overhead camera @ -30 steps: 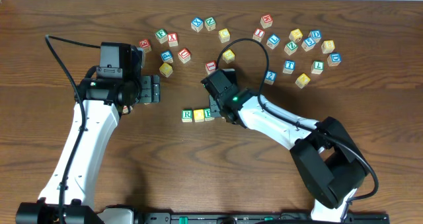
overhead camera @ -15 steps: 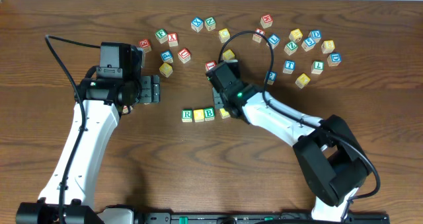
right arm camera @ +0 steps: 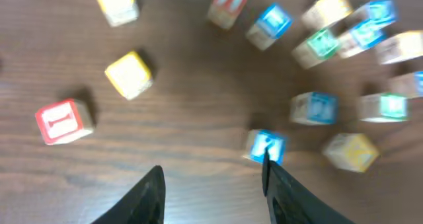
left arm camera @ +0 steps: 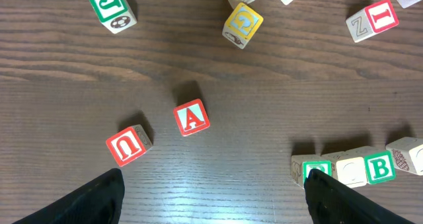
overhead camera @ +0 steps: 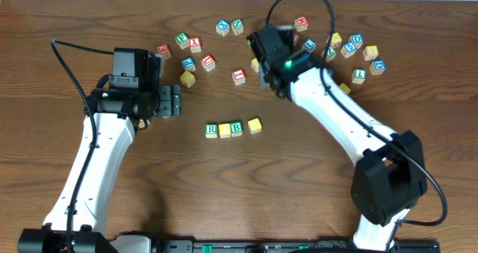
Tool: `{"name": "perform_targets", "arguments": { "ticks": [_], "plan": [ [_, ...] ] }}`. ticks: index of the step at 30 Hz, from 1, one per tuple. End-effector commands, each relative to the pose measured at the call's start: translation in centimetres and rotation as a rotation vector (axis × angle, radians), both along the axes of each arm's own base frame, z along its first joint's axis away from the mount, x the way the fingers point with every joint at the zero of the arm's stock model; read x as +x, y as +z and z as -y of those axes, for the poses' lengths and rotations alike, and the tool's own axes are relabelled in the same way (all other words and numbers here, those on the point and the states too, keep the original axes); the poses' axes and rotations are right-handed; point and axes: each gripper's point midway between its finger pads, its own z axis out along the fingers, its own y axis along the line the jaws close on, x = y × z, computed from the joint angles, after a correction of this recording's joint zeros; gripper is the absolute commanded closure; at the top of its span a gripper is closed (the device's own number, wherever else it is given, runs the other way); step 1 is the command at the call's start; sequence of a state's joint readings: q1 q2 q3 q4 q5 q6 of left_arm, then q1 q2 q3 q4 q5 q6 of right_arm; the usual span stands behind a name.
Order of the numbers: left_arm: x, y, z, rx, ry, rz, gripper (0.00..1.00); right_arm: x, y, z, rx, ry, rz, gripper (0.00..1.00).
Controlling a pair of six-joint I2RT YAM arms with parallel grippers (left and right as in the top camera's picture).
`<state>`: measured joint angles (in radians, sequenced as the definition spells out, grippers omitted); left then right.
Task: Spell out ROBOT
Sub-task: 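Move the right gripper up and right over the scattered blocks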
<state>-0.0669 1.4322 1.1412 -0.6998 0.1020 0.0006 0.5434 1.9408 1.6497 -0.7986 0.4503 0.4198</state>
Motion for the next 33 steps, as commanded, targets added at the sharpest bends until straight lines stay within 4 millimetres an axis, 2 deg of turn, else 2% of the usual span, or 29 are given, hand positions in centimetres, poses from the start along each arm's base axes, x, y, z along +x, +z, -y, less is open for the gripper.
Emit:
{"name": "perform_targets", "arguments": {
  "ticks": [1,5,15,22,33],
  "plan": [
    [0.0,0.5,-0.3,0.008,0.007,0.013,0.14,1.4,2.6,1.3,-0.063,-0.028,0.062,0.57],
    [0.0,0.5,-0.3,0.008,0.007,0.013,0.14,1.8,3.5,1.3,-0.061,-0.02,0.077,0.57],
    [0.0,0.5,-0.3,0.008,0.007,0.013,0.14,1.6,3.2,2.4,0.02,-0.16,0.085,0.57],
    [0.0,0.5,-0.3,0.008,0.007,0.012,0.14,2.0,3.3,3.2,0.016,-0.171,0.087,0.56],
    [0.0,0.5,-0.3,0.008,0.007,0.012,0.14,0.8,2.4,6.0,0.008,-0.293,0.035,0.57]
  ]
}}
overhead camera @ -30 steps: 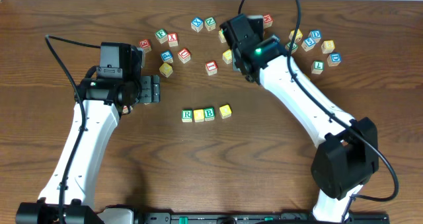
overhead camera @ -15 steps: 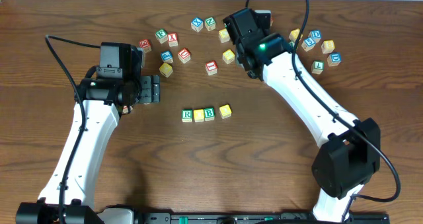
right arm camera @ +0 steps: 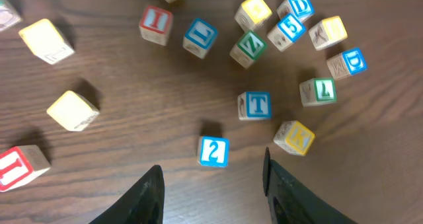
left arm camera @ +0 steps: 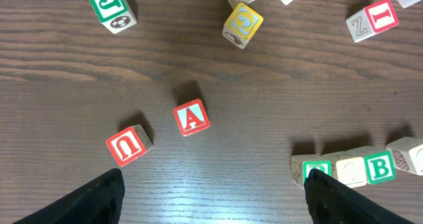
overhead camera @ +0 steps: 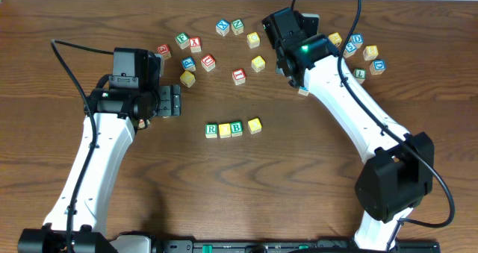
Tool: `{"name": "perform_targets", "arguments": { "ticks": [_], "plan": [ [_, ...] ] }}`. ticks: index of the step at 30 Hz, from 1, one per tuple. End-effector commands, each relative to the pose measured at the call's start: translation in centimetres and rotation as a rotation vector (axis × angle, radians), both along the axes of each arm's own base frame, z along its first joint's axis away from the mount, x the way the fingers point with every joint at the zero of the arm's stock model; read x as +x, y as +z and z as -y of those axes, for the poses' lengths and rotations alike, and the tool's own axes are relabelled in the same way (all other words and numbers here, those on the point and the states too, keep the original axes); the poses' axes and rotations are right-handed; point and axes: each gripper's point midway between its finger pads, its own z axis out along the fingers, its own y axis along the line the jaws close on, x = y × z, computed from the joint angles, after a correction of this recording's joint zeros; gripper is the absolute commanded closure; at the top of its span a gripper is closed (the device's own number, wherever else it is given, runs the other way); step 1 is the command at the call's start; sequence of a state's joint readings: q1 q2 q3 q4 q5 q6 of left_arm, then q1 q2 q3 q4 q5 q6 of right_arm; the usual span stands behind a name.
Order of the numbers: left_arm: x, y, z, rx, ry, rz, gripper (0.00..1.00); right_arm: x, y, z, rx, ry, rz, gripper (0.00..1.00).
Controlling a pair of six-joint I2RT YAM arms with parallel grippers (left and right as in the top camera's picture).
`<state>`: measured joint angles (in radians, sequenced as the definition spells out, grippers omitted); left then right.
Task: Spell out ROBOT
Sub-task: 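Move the right gripper up and right over the scattered blocks, then lower the right gripper around a blue T block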
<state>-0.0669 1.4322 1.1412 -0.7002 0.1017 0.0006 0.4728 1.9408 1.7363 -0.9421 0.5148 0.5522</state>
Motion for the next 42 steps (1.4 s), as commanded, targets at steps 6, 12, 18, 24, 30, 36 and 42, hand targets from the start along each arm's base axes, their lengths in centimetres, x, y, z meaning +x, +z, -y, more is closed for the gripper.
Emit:
{"name": "perform_targets", "arguments": {
  "ticks": [6,12,18,24,30,36,42],
  "plan": [
    [0.0,0.5,-0.3,0.008,0.006,0.012,0.14,-0.3,0.0,3.7,0.004,-0.207,0.018,0.55],
    [0.0,0.5,-0.3,0.008,0.006,0.012,0.14,-0.6,-0.9,5.7,0.029,-0.313,0.015,0.51],
    [0.0,0.5,-0.3,0.008,0.006,0.012,0.14,-0.8,-3.1,6.2,0.035,-0.324,0.002,0.49],
    [-0.2,0.1,-0.3,0.008,0.006,0.004,0.14,-1.1,-5.7,5.4,0.081,-0.303,-0.023,0.49],
    [-0.3,0.0,-0.3,0.009,0.007,-0.001,0.14,-0.6,-6.2,5.2,0.088,-0.283,-0.006,0.47],
    [-0.3,0.0,-0.3,0.009,0.007,0.0,0.14,0.2,-6.0,5.7,0.083,-0.238,-0.007,0.39],
    [-0.3,0.0,-0.3,0.008,0.006,0.0,0.14,0.7,-7.5,7.7,0.125,-0.256,-0.057,0.4]
  ]
}}
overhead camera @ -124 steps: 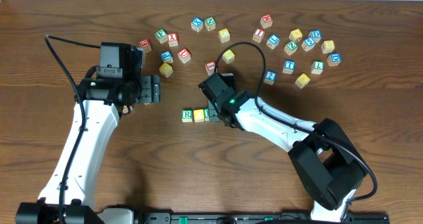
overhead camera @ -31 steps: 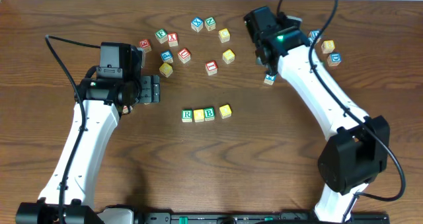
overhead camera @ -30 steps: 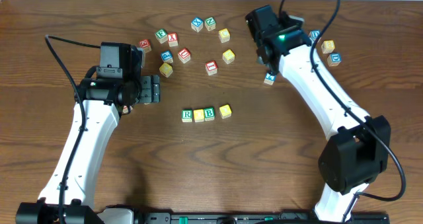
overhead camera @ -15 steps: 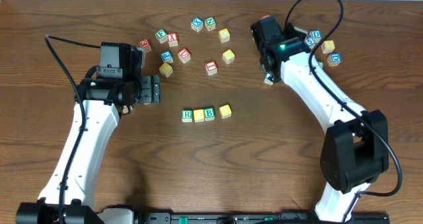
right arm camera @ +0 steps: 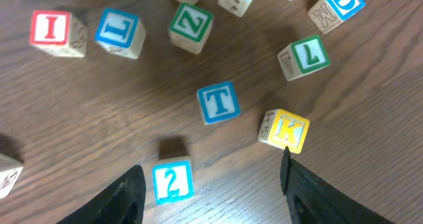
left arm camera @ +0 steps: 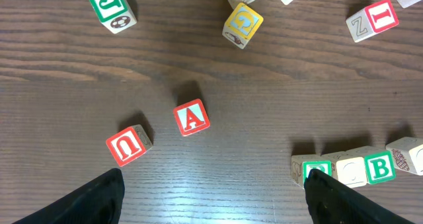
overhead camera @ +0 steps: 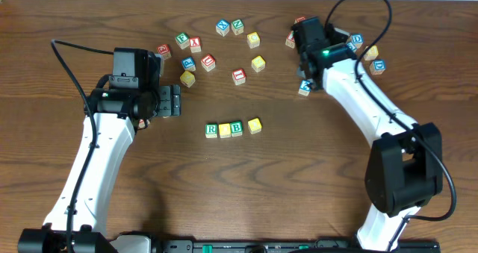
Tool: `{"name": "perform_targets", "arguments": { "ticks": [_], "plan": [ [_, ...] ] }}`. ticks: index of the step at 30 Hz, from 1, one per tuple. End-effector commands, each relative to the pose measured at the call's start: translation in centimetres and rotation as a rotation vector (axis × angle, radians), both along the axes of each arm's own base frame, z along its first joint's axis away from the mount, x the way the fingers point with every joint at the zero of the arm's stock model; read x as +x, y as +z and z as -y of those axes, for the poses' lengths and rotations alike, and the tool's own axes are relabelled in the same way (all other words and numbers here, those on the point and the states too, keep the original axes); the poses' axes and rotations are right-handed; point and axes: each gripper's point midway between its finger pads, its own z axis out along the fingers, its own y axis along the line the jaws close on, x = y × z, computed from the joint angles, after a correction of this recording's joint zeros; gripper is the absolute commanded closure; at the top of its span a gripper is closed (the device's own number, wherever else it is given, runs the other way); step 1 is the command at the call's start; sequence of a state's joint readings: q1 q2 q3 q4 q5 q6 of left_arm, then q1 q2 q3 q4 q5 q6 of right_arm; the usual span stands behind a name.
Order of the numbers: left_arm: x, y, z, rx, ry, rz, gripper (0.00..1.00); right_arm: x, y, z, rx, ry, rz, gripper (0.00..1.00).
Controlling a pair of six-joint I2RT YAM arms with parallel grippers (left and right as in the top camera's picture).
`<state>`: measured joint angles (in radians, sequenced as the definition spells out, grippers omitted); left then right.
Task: Spell out ROBOT
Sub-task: 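Lower the right gripper around a blue T block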
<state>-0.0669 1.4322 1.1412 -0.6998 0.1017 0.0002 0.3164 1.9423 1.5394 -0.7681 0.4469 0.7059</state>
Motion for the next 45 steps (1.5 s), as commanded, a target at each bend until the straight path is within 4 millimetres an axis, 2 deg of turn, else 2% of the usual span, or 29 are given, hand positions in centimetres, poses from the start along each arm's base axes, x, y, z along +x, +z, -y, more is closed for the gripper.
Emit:
{"name": "perform_targets", "arguments": {
  "ticks": [1,7,12,16,31,40,45],
  "plan": [
    [-0.3,0.0,-0.3,0.009,0.006,-0.001,0.14,0.1,-2.3,1.7,0.019,-0.002,-0.067,0.4],
    [-0.3,0.0,-0.3,0.009,0.006,0.0,0.14,0.4,-4.1,2.4,0.081,0.043,-0.122,0.44],
    [-0.3,0.0,-0.3,0.009,0.006,-0.001,0.14,1.2,-4.0,1.1,0.089,0.181,-0.122,0.41],
    [-0.3,0.0,-0.3,0.009,0.006,-0.001,0.14,1.2,-4.1,0.9,0.097,0.204,-0.128,0.41],
    [-0.3,0.0,-0.3,0.009,0.006,-0.001,0.14,1.5,-4.1,1.4,0.075,0.236,-0.129,0.4],
    [-0.3,0.0,-0.3,0.009,0.006,-0.001,0.14,1.5,-6.5,2.4,0.077,0.213,-0.175,0.41],
    [-0.2,0.0,-0.3,0.008,0.006,0.003,0.14,1.7,-6.7,2.4,0.07,0.228,-0.173,0.41]
  ]
}}
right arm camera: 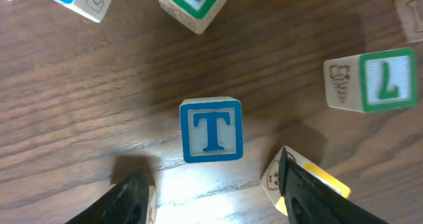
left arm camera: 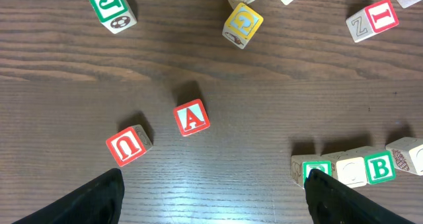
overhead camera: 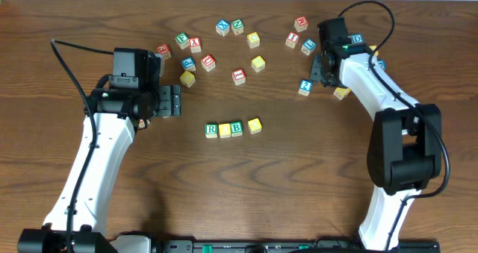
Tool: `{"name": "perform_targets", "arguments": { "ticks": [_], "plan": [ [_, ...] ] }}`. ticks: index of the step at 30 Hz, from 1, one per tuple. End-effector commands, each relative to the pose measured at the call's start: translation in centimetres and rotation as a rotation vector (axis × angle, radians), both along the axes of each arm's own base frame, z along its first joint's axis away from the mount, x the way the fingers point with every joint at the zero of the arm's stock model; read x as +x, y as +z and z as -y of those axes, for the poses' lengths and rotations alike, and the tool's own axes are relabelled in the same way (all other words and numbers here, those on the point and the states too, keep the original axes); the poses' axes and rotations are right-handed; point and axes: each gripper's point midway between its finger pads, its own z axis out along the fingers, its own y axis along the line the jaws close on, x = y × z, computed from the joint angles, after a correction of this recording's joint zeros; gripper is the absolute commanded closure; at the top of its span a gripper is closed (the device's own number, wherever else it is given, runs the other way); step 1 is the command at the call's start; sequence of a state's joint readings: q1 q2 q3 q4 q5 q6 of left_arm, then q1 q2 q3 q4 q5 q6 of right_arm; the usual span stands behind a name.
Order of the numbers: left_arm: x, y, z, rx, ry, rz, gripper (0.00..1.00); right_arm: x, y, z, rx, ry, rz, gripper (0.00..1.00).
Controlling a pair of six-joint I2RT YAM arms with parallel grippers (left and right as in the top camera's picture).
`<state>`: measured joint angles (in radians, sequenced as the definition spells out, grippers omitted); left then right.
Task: Spell out ROBOT
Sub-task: 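Lower the right gripper around a blue T block, then close the right gripper on the blue T block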
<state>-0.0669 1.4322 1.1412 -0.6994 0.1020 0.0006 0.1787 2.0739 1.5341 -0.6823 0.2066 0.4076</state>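
The spelled row lies mid-table: green R [overhead camera: 211, 130], a yellow-topped block [overhead camera: 224, 130], green B [overhead camera: 236, 128] and a second yellow-topped block [overhead camera: 255, 125]. The blue T block [right arm camera: 211, 130] lies face up just ahead of my right gripper [right arm camera: 211, 199], which is open and low over it, with one finger [right arm camera: 131, 199] on each side. In the overhead view the right gripper [overhead camera: 323, 69] hides the T. My left gripper [left arm camera: 215, 197] is open and empty over bare wood, left of the row's R [left arm camera: 316, 171].
A yellow K block [right arm camera: 317, 184] touches or sits under my right finger; a green L [right arm camera: 377, 80] and another green block [right arm camera: 192, 2] are close by. The blue 2 block [overhead camera: 305, 87] is just left of the right gripper. Red A [left arm camera: 192, 117] and U [left arm camera: 127, 145] lie near the left gripper.
My right gripper has moved right and come down closer to the table. The T block now fills the space just ahead of its open fingers. The left arm and the row are unchanged.
My right gripper was open over the middle of the back cluster near the red I. It then stood further right with the T in its view, then nearer still, and now it is low over the T. The left gripper stayed open and still throughout.
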Motion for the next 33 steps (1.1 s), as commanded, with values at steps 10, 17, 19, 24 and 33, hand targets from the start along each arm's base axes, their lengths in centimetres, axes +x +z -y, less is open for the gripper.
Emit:
{"name": "perform_targets", "arguments": {
  "ticks": [10,17,19,24,33],
  "plan": [
    [-0.2,0.0,-0.3,0.009,0.006,0.003,0.14,0.9,0.0,0.7,-0.003,0.002,0.029,0.42],
    [-0.1,0.0,-0.3,0.008,0.006,0.006,0.14,1.4,0.2,1.2,0.001,-0.011,0.05,0.43],
    [-0.1,0.0,-0.3,0.009,0.007,0.006,0.14,1.5,0.2,1.4,0.001,-0.016,0.051,0.44],
    [-0.1,0.0,-0.3,0.009,0.007,0.006,0.14,1.4,-0.2,1.9,0.004,-0.024,0.041,0.44],
    [-0.1,0.0,-0.3,0.008,0.006,0.006,0.14,1.2,-3.0,1.0,0.048,-0.007,-0.012,0.46]
  ]
}}
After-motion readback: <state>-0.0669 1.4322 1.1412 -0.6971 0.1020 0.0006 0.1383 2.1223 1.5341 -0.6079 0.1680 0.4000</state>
